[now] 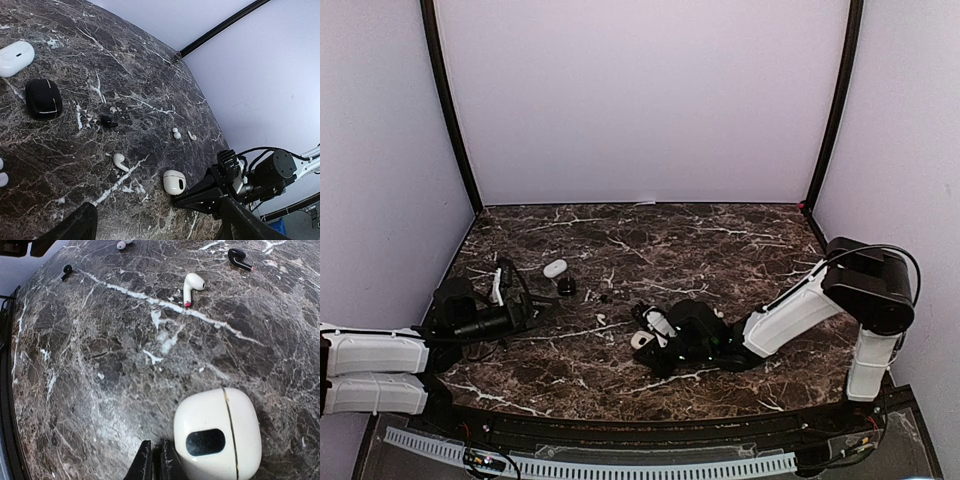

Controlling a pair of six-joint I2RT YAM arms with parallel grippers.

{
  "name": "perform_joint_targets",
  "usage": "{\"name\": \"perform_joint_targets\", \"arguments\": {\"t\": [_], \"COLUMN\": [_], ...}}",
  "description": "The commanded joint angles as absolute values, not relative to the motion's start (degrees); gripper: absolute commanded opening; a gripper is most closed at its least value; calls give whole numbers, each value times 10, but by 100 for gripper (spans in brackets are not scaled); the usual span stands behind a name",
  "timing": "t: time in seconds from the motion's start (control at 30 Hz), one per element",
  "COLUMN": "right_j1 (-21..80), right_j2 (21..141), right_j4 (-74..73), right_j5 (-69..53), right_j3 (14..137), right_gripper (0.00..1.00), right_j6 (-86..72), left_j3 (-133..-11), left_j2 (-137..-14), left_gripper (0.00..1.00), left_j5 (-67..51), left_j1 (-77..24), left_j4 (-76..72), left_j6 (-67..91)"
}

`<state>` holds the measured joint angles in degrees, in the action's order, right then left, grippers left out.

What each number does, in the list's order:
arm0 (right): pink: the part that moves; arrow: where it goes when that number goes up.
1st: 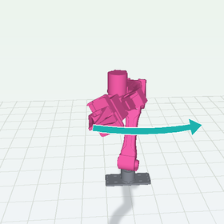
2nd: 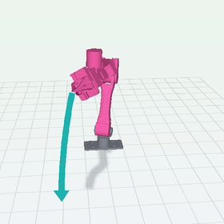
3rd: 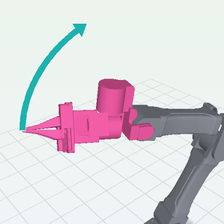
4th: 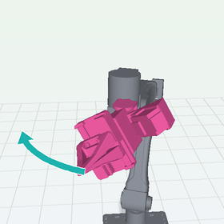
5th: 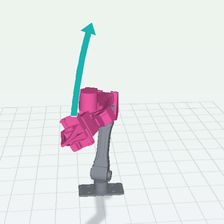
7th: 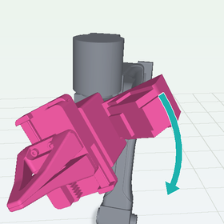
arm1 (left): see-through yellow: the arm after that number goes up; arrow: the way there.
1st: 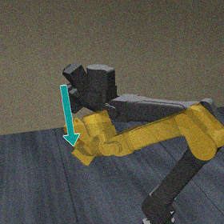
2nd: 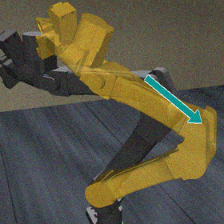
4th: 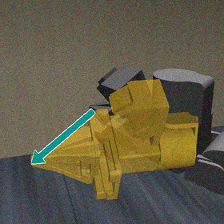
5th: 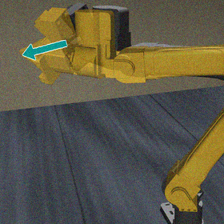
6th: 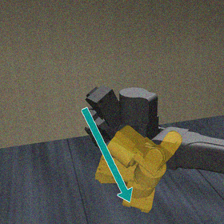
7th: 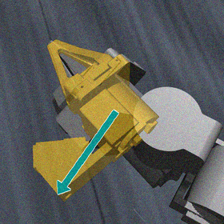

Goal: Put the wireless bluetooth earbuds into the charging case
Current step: Adjust the charging case at the center of the board.

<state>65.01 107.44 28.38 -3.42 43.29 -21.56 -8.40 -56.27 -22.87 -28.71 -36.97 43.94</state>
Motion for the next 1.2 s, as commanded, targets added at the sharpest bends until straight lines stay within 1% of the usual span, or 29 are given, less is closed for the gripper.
{"name": "perform_joint_targets", "arguments": {"t": [0.0, 0.13, 0.4, 0.47, 0.57, 0.63, 0.7, 0.73, 0.77, 0.83, 1.0, 1.17], "right_j1": [657, 657, 634, 622, 605, 600, 600, 600, 600, 602, 605, 614], "right_j2": [1086, 1045, 925, 889, 861, 858, 865, 871, 880, 898, 948, 982], "right_j4": [313, 301, 215, 212, 215, 212, 213, 215, 219, 228, 254, 260], "right_j5": [-39, -37, -12, -7, -9, -13, -21, -26, -31, -35, -32, -2], "right_j3": [464, 449, 400, 379, 352, 347, 347, 350, 352, 358, 371, 385], "right_gripper": [10, 12, 18, 24, 36, 50, 67, 73, 76, 78, 77, 79], "right_j6": [-212, -194, -153, -149, -145, -137, -122, -116, -111, -102, -86, -72], "left_j3": [-94, -114, -168, -179, -189, -194, -194, -194, -194, -198, -211, -208], "left_j2": [-581, -614, -685, -699, -713, -720, -725, -727, -730, -735, -760, -788], "left_gripper": [88, 88, 88, 88, 89, 89, 89, 89, 89, 89, 90, 90], "left_j5": [-220, -214, -199, -201, -201, -214, -232, -241, -246, -251, -276, -313], "left_j1": [-302, -329, -396, -407, -418, -420, -421, -421, -421, -420, -418, -407], "left_j4": [-371, -358, -332, -334, -336, -342, -360, -369, -376, -376, -367, -392], "left_j6": [445, 432, 381, 371, 367, 368, 375, 379, 384, 395, 407, 430]}}
